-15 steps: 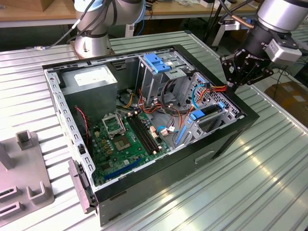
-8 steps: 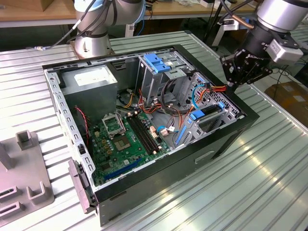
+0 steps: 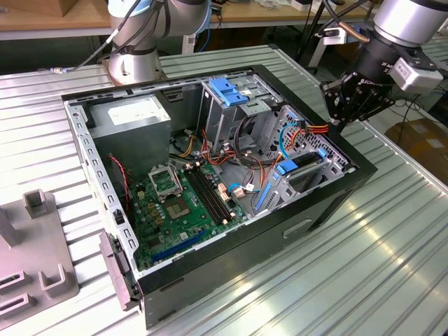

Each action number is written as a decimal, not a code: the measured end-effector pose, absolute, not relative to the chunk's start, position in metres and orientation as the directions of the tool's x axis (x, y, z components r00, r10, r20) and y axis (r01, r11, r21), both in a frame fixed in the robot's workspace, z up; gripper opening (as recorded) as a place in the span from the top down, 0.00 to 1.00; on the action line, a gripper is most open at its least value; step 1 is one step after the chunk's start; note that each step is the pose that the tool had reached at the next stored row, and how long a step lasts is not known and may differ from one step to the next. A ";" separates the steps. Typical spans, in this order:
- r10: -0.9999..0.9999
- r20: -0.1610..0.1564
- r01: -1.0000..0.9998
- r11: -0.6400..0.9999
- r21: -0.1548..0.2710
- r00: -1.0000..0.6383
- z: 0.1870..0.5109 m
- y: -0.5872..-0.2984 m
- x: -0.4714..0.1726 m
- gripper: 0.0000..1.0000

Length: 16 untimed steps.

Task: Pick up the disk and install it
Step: 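Insert the first disk wire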

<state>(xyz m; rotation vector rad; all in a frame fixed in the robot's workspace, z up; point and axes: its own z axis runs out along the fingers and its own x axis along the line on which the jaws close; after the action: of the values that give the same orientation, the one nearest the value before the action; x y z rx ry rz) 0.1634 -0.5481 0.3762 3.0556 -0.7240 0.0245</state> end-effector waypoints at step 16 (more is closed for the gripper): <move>-0.491 0.022 -0.491 -0.871 0.009 0.871 0.373 -0.528 0.181 0.76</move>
<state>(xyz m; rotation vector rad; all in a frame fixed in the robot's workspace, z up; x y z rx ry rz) 0.1814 -0.5281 0.3733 3.0248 -0.7938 0.0293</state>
